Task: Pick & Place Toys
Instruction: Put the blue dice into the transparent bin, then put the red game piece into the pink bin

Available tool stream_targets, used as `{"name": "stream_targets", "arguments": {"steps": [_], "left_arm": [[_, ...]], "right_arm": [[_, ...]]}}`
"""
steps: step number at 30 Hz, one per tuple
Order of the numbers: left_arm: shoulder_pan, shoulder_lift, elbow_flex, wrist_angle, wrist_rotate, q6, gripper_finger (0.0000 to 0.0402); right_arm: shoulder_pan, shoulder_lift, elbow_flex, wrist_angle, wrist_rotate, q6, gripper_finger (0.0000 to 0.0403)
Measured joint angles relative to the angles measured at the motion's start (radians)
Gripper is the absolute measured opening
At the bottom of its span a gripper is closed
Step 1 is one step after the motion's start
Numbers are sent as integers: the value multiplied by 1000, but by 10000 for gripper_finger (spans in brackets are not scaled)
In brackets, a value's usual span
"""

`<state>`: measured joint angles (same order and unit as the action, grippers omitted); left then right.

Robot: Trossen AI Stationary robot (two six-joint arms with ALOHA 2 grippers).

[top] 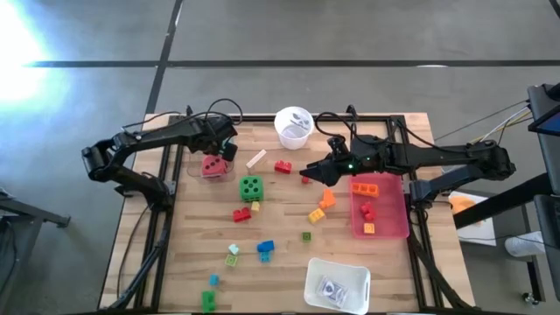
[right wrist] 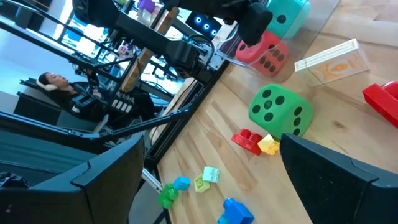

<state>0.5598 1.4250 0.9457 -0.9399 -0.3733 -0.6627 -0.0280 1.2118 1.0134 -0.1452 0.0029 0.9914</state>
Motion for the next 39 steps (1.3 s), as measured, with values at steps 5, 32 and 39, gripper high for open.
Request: {"name": "stream_targets", "arguments": {"steps": [5,32,39], "left_arm": [[0,1,-1,-2,1,5,85],[0,-3,71,-26,30,23,270],[0,-4,71,-28,30,37,270]], "right_arm": [[0,0,0,0,0,0,362],[0,0,0,0,-1,-4,362],[0,0,0,0,-1,-4,362]]}}
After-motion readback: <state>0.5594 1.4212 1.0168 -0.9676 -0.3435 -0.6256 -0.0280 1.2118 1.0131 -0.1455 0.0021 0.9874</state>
